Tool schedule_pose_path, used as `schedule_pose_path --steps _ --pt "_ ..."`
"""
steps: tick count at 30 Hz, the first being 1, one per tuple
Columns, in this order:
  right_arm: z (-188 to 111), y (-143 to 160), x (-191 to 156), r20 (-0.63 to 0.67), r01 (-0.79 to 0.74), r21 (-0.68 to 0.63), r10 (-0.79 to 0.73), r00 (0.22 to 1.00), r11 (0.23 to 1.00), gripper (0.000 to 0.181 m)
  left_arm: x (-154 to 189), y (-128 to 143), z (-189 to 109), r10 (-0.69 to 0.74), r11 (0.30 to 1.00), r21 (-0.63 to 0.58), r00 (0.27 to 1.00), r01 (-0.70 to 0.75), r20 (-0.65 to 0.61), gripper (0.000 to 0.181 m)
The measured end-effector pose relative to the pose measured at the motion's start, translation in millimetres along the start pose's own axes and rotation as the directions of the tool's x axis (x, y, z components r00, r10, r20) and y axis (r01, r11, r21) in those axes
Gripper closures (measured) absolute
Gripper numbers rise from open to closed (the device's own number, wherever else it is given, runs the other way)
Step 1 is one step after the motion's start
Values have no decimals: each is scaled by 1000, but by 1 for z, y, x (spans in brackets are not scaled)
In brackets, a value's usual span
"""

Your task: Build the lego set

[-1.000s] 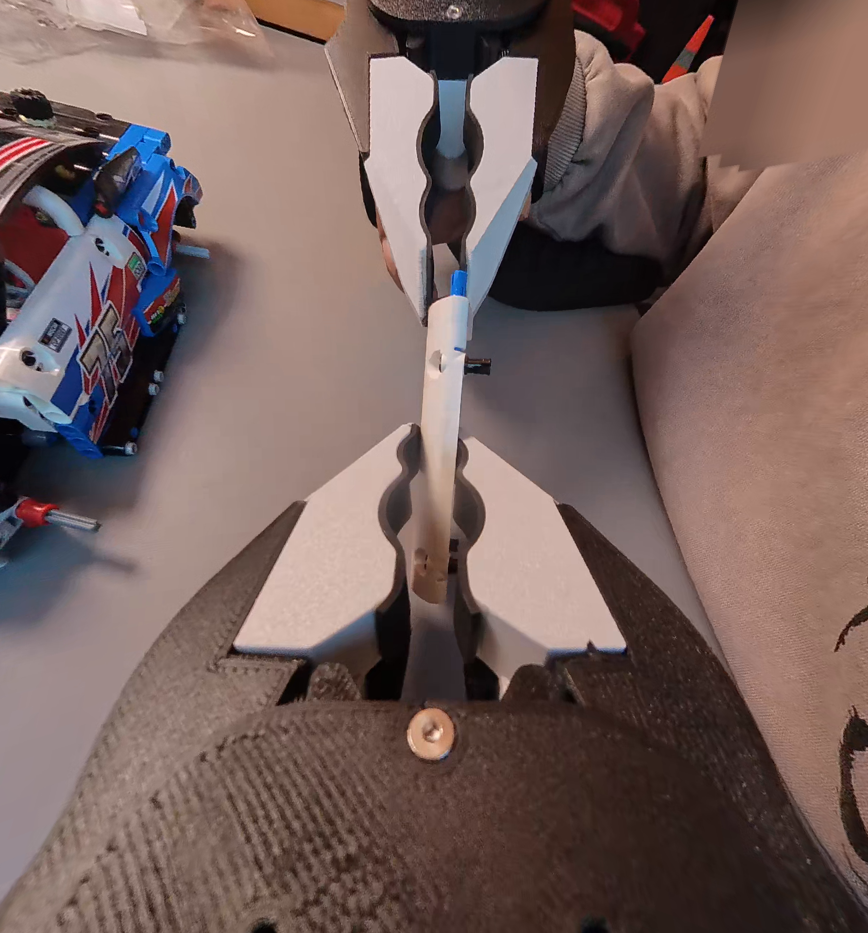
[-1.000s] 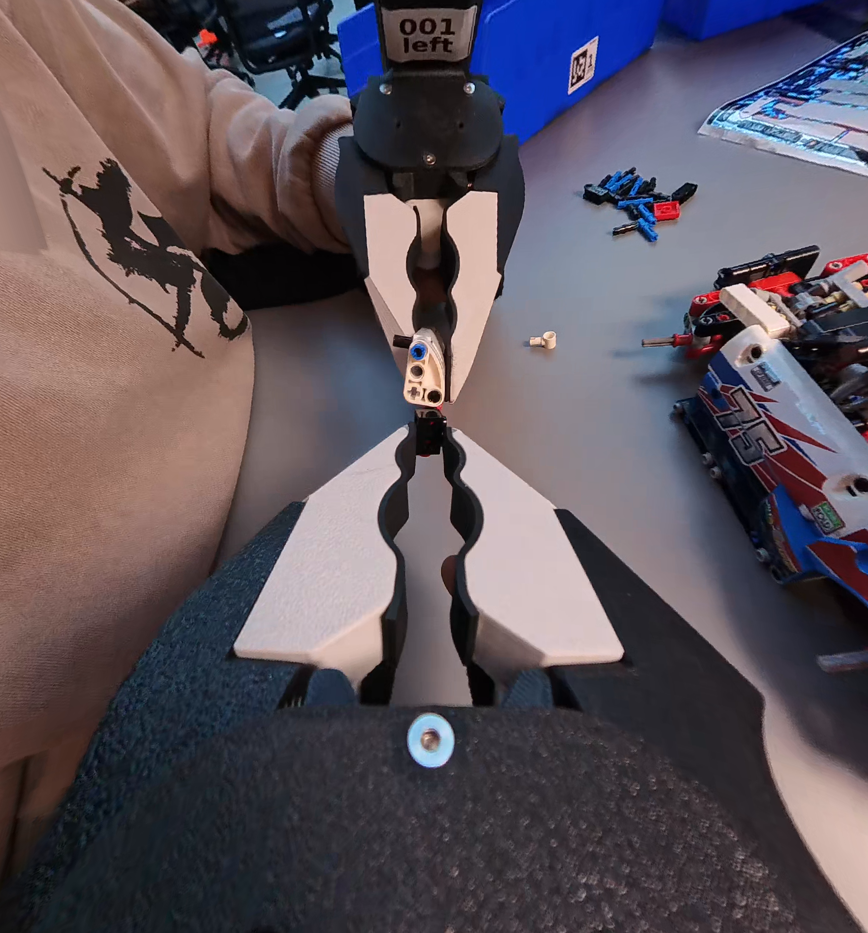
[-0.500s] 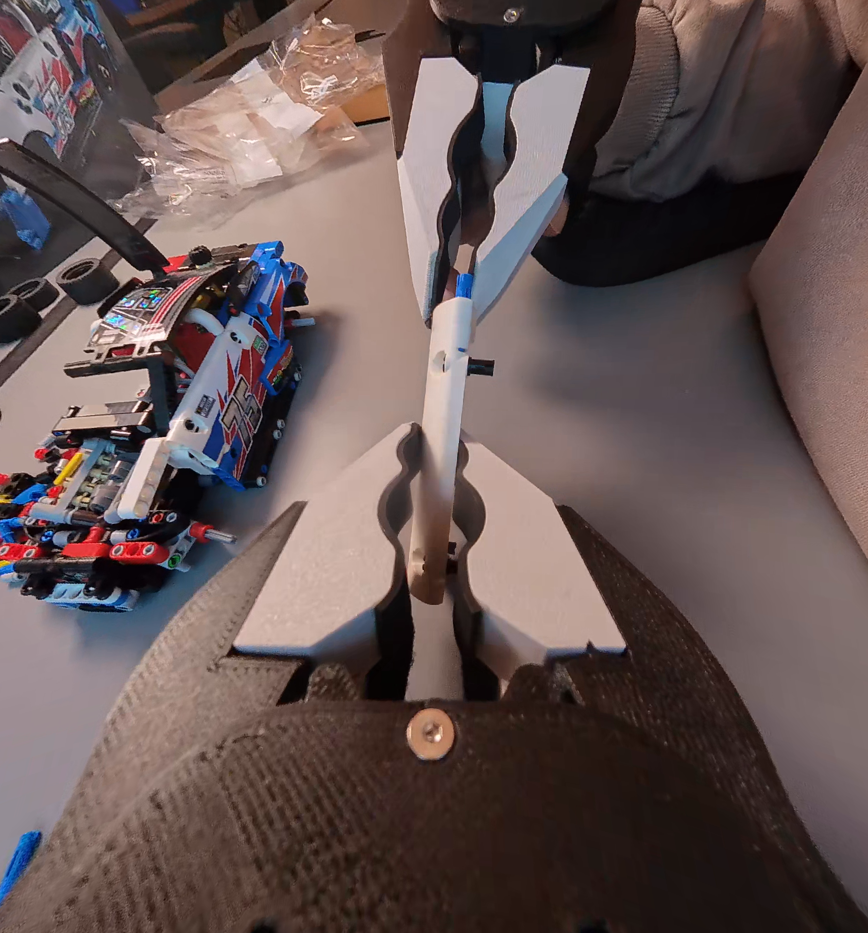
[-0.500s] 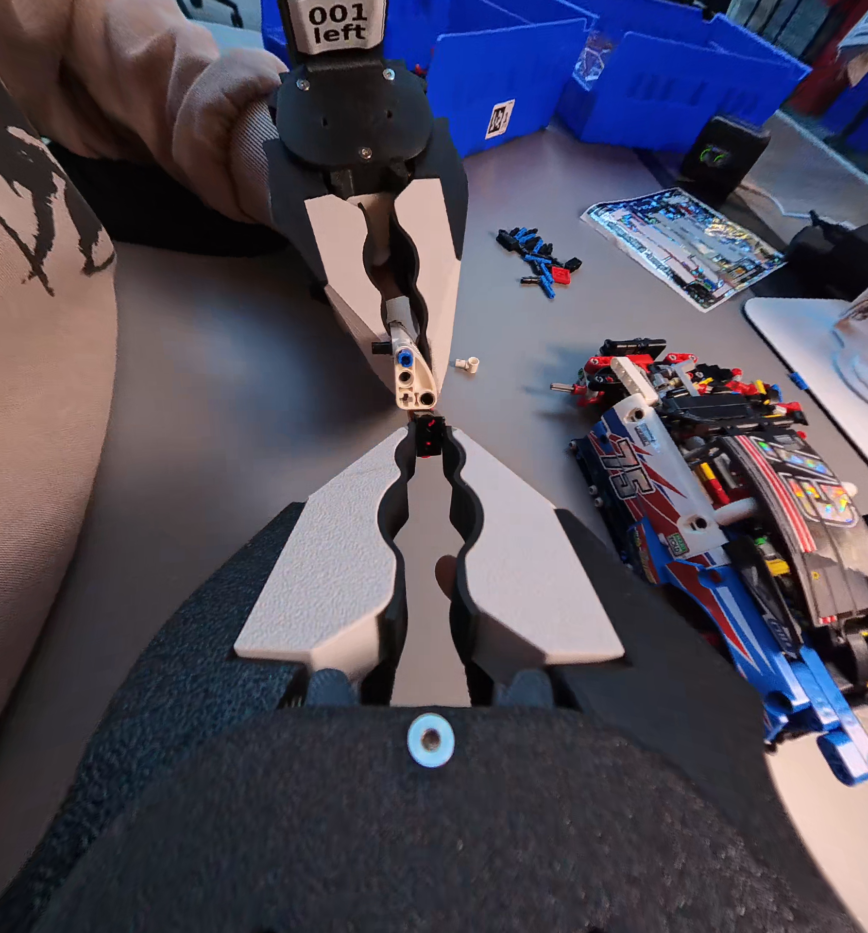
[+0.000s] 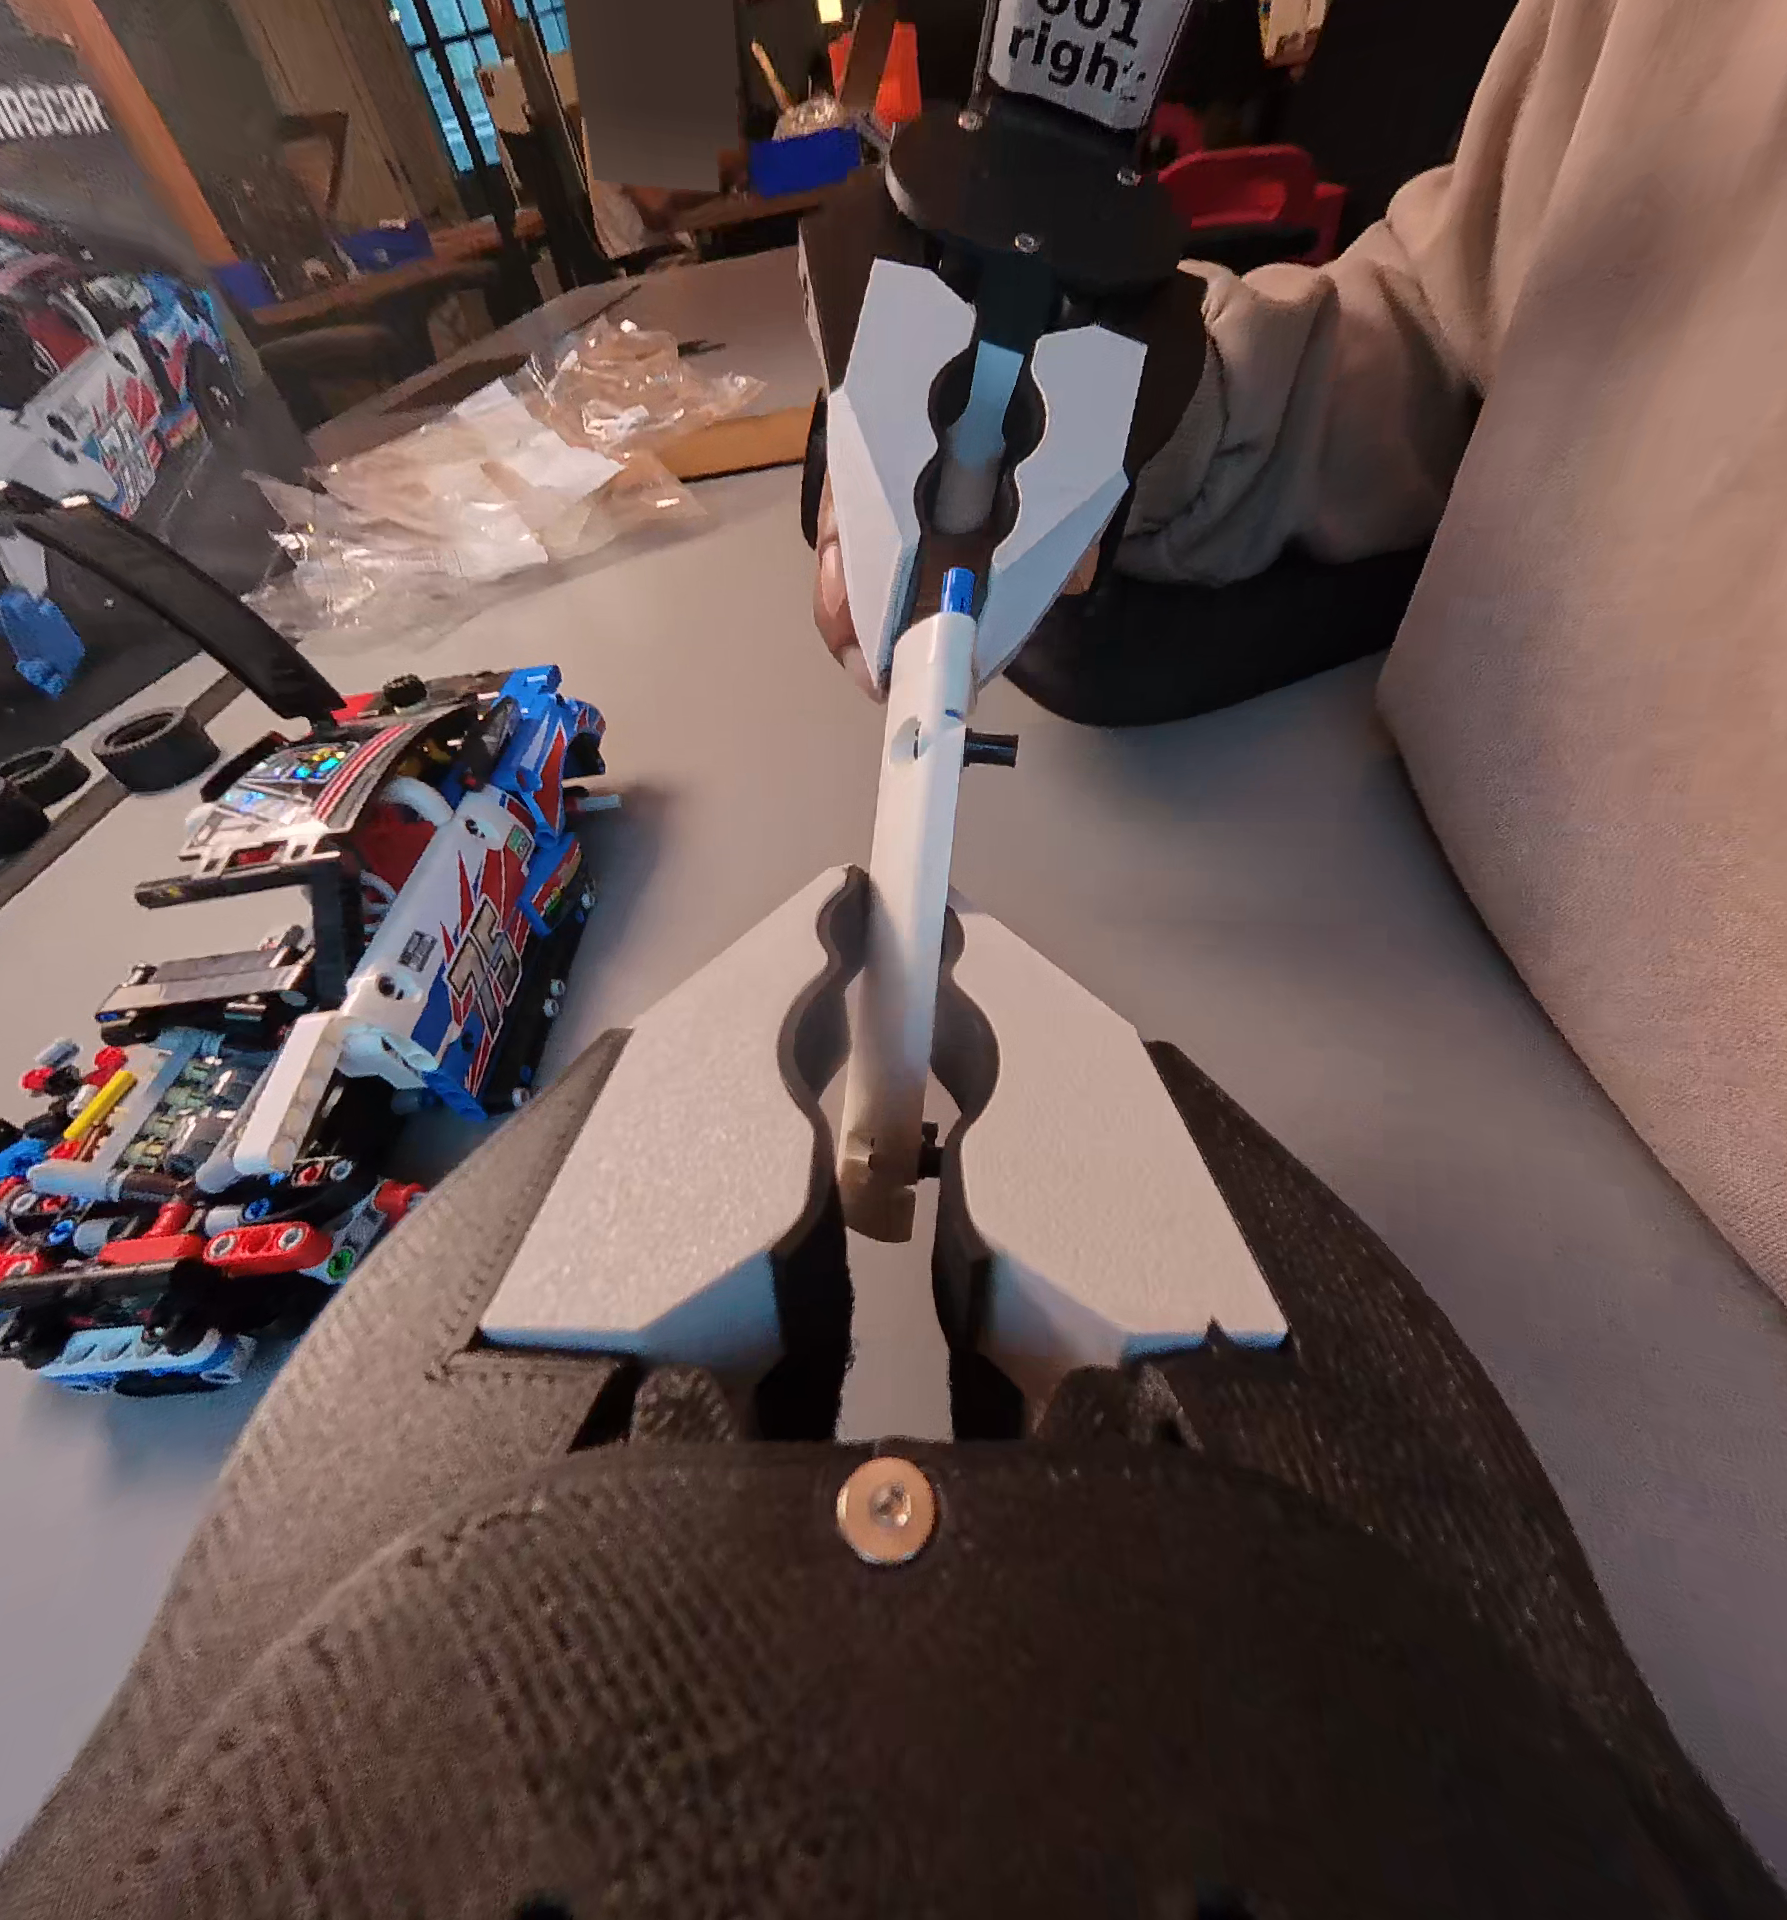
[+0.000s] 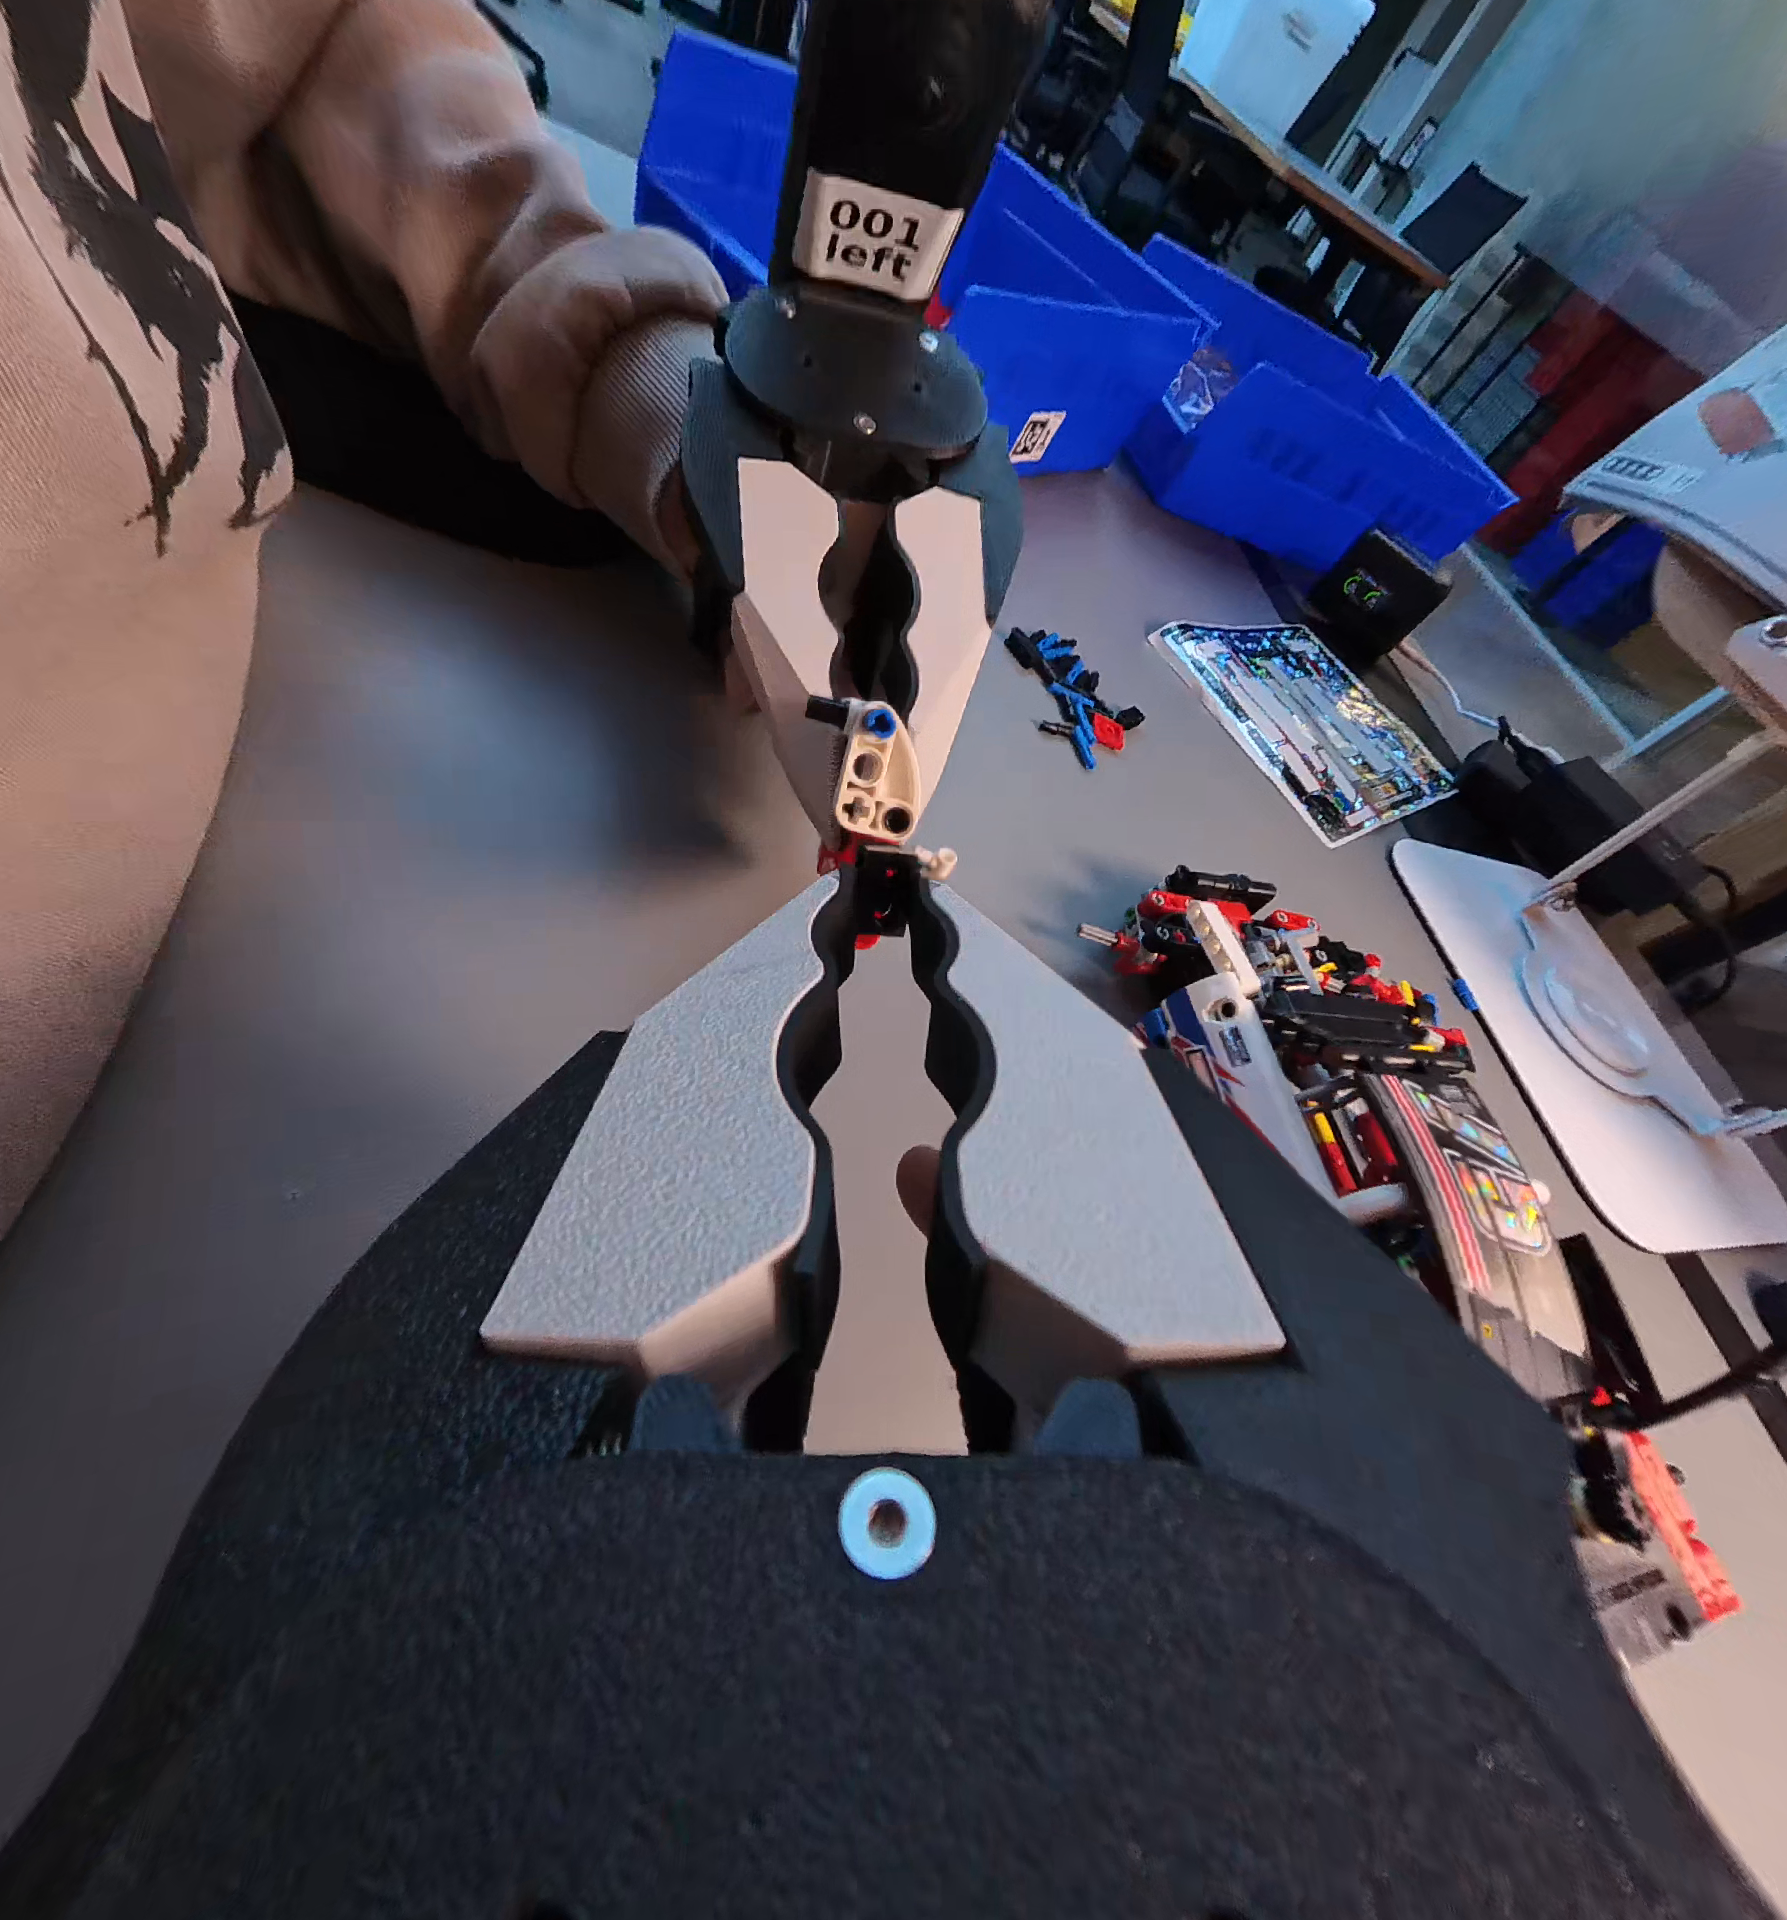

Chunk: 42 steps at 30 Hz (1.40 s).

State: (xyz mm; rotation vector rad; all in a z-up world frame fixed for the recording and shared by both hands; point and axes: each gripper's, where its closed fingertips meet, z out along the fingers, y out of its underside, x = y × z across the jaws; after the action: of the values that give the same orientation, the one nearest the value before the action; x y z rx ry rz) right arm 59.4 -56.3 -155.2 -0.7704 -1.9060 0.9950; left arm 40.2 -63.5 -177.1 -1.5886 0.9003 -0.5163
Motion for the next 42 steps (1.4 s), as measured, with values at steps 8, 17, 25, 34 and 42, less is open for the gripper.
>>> schedule_pose_path --steps 8,17,25,34,42 --pt "-4 -10 4 -27 -3 35 4 1000 999 174 -2 -10 -2 47 998 45 999 -48 20 174" --pt "3 15 12 -20 -63 -104 61 998 993 174 -12 8 4 8 996 -90 997 0 80 174" --pt "5 -4 49 185 -286 -314 354 917 906 174 -34 -13 1 -402 908 129 915 399 -1 174" --pt "-4 -19 69 310 -407 -632 697 647 659 174 -38 -41 4 -765 581 213 617 785 -186 174" --pt "-3 -12 67 347 -474 -692 827 443 544 175 -35 -37 7 -871 426 159 451 891 -193 174"
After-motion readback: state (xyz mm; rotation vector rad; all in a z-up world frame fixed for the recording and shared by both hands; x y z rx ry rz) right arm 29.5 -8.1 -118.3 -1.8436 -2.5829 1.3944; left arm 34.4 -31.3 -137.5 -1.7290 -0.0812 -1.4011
